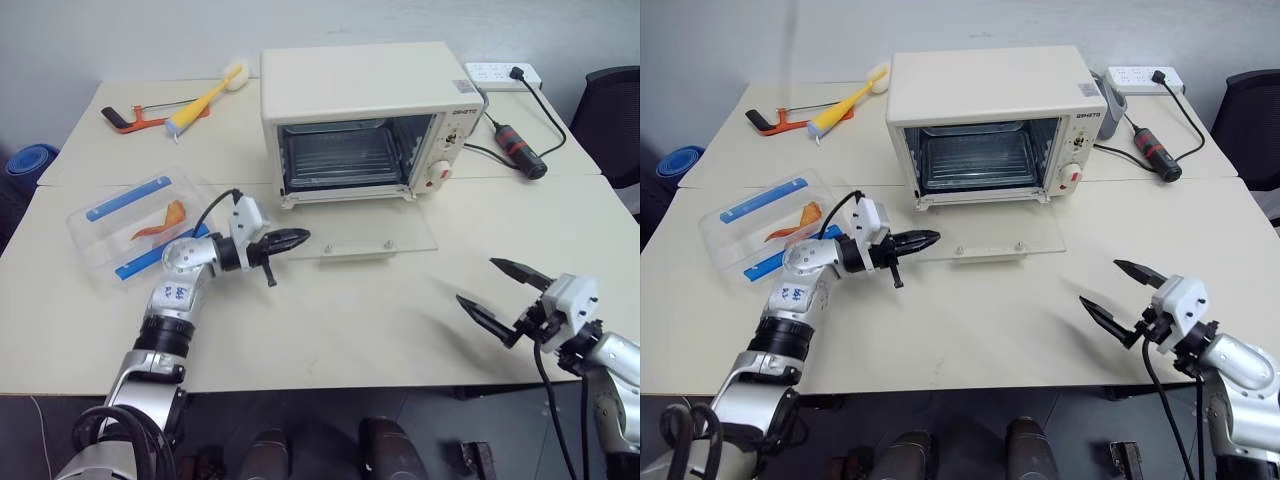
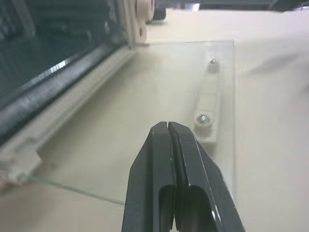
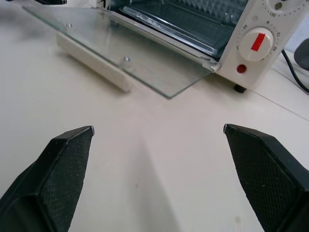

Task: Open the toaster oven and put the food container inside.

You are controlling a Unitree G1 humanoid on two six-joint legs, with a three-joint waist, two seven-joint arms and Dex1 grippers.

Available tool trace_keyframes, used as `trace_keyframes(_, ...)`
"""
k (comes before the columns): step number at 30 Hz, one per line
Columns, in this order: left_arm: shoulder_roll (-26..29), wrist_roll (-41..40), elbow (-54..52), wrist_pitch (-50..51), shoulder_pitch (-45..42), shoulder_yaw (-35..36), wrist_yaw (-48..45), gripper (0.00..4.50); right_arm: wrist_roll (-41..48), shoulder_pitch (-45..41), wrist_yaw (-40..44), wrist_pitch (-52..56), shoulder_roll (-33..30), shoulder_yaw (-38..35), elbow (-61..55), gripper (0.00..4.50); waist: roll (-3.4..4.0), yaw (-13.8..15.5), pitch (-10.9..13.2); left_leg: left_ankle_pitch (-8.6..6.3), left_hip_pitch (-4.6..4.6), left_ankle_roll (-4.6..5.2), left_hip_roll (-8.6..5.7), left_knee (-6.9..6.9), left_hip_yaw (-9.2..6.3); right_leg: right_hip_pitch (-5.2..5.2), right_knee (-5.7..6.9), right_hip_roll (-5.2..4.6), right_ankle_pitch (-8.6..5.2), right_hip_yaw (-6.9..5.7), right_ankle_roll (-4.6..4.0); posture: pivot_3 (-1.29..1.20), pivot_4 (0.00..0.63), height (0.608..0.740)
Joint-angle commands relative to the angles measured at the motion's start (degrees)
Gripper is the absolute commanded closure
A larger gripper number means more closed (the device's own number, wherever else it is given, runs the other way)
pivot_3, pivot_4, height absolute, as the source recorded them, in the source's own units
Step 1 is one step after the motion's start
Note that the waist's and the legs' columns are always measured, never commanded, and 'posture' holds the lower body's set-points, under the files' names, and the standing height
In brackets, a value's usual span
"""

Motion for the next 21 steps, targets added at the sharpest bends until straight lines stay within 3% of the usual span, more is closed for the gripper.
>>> trace_keyframes(1, 1.18, -0.31, -8.65, 3.68, 2.90, 0.74, 2.57, 4.46, 2.25, 0.23, 0.86, -0.69, -1.09, -1.20, -2.84, 0.00, 0.00, 0.06, 0.00, 0.00, 0.01, 0.00, 0.00, 0.03, 0.00, 0.01, 0.02, 0.00, 0.00, 0.01, 0.00, 0.00, 0.150, 0.740)
trace_keyframes(7, 4.13, -11.12, -28.34, 17.89, 11.91, 9.89, 7.07, 3.09, 5.34, -5.41, 3.93, 0.15, 1.25, 4.95, -3.99, 0.00, 0.00, -0.10, 0.00, 0.00, 0.02, 0.00, 0.05, 0.02, -0.03, 0.03, 0.00, 0.00, 0.00, 0.03, 0.00, 0.00, 0.150, 0.740)
trace_keyframes(11, 8.58, -17.53, -37.37, 20.29, 20.59, 22.90, 9.47, 1.90, 6.17, -9.84, 5.57, 0.32, 3.62, 9.99, -5.01, 0.00, 0.02, -0.30, -0.01, 0.00, 0.06, -0.01, 0.13, -0.09, -0.04, 0.01, -0.07, 0.04, 0.00, 0.06, -0.01, 0.00, 0.150, 0.740)
trace_keyframes(12, 9.29, -18.29, -38.28, 20.38, 22.04, 24.65, 9.81, 1.61, 6.13, -10.33, 5.69, 0.10, 3.94, 10.52, -5.01, 0.00, 0.03, -0.11, -0.01, 0.00, 0.09, -0.01, 0.13, -0.15, -0.03, 0.01, -0.08, 0.02, 0.00, 0.08, -0.01, 0.00, 0.150, 0.740)
trace_keyframes(17, 12.17, -22.48, -38.49, 20.66, 38.64, 46.29, 10.90, 0.18, 6.41, -14.00, 6.13, -1.48, 7.28, 13.63, -4.13, 0.00, 0.00, -0.02, -0.02, 0.00, 0.07, 0.00, 0.07, -0.19, -0.08, 0.06, -0.23, -0.03, 0.01, 0.09, -0.03, 0.00, 0.150, 0.740)
trace_keyframes(21, 12.47, -21.12, -30.05, 18.38, 48.88, 56.11, 11.47, 0.05, 4.74, -16.24, 6.57, -4.26, 9.03, 15.79, -4.93, 0.00, 0.00, 0.19, -0.02, 0.00, 0.10, -0.01, 0.09, -0.29, -0.09, 0.10, -0.61, -0.01, 0.02, 0.06, -0.04, 0.00, 0.150, 0.740)
